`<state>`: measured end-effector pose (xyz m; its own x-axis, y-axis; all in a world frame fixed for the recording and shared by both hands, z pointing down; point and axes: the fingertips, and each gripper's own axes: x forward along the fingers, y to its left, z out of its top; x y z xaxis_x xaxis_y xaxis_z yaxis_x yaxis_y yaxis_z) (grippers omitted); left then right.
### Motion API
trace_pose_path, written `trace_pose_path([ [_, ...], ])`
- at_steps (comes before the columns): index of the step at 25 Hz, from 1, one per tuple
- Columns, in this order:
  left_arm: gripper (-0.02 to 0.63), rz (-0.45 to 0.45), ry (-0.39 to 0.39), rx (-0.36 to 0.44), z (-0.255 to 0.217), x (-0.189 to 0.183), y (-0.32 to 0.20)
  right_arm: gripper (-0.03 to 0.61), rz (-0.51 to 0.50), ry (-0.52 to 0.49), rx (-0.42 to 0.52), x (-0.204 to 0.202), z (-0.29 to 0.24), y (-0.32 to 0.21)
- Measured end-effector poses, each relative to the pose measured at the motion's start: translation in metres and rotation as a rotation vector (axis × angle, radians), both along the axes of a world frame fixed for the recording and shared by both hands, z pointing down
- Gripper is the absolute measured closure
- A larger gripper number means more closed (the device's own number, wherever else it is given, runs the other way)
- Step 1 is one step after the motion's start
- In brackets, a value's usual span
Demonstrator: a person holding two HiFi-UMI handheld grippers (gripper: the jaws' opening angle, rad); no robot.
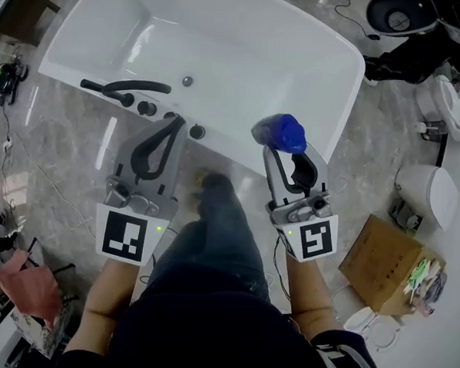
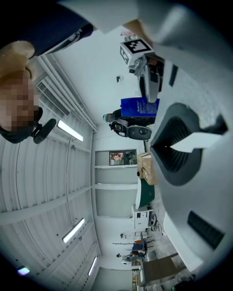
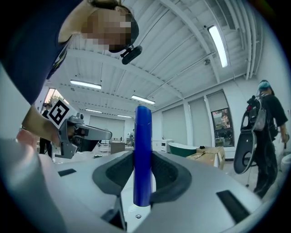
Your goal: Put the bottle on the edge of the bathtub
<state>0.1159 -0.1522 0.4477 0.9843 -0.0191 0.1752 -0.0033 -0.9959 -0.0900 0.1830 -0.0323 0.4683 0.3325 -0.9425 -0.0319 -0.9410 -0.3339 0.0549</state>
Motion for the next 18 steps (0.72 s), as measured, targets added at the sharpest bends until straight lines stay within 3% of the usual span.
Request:
trace_pose_path([
  [7, 0.612, 0.071, -0.016, 0.064, 0.045, 0.006, -0.003, 0.445, -0.139, -0.019, -0.033, -0.023, 0.057, -0.030],
  [12, 0.611, 0.312, -0.069, 0.092, 0.085, 0.012, 0.020, 0.445, -0.185, -0.031, -0.050, -0.031, 0.084, -0.038],
  [18, 0.497, 0.553, -0.103, 0.065, 0.113, 0.017, 0.045, 0.445, -0.238, -0.039, -0.075, -0.038, 0.107, -0.041],
])
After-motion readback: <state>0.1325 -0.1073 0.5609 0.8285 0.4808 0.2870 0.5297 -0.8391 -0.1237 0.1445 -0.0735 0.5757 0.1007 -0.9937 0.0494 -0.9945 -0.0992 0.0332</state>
